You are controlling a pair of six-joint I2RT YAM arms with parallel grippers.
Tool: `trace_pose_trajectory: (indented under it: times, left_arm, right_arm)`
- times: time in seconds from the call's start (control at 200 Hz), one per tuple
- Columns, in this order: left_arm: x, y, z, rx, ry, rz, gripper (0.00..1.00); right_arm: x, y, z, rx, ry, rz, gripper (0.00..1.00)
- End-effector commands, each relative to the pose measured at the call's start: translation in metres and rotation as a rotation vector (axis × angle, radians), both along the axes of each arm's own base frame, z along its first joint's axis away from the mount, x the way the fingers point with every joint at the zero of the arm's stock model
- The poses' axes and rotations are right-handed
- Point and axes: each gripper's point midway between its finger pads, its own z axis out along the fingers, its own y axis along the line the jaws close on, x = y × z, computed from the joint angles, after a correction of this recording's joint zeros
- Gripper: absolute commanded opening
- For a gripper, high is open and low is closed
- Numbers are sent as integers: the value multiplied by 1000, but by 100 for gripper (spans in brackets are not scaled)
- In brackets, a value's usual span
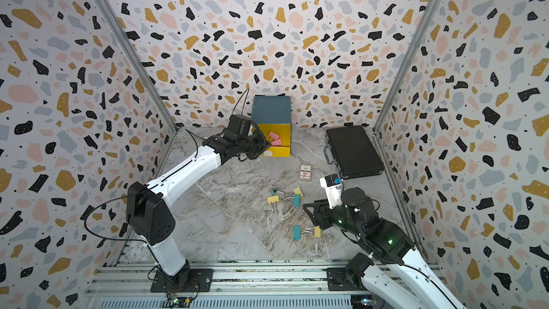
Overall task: Put the binder clips in the drawer according to color
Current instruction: Adjust the binder clip at the drawer.
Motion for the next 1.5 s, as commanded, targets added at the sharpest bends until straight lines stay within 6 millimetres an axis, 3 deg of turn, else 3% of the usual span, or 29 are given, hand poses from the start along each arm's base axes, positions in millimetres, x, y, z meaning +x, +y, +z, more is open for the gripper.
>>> trace_pose_trajectory:
  times: [0.0, 0.24, 0.671, 0.821, 0.926, 1.026, 1.076, 1.121, 1.256, 1.386, 1.492]
  left_arm:
    - [12, 6, 2, 35, -15, -9, 4]
    - [35, 20, 0, 73, -4, 4, 3]
    - [60, 16, -8, 91, 32, -68, 1]
    - [62, 23, 3, 102, 13, -58, 1]
    - [58, 38, 32, 127, -76, -11, 2]
    - [36, 51, 62, 172, -171, 34, 15]
    - [21, 52, 64, 170, -183, 41, 17]
    - [7, 52, 63, 133, -185, 57, 18]
    - [-22, 43, 26, 14, -140, 103, 21]
    - [-19, 30, -2, -111, -111, 131, 24]
    - [-11, 23, -15, -152, -102, 143, 16]
  right_arm:
    - [0, -3, 4, 9, -17, -12, 55]
    - [0, -3, 4, 6, -19, -14, 56]
    - [0, -5, 5, 1, -26, -17, 56]
    - [1, -4, 3, -4, -21, -15, 56]
    - [1, -4, 5, -4, -25, -13, 56]
    - [2, -4, 3, -8, -23, -15, 56]
    - [2, -4, 2, -10, -19, -14, 56]
    - [2, -4, 2, -11, -20, -17, 56]
    - [3, -3, 1, -15, -21, -15, 56]
    - [3, -1, 3, -12, -18, -3, 57]
    - [3, -2, 4, -14, -24, -6, 57]
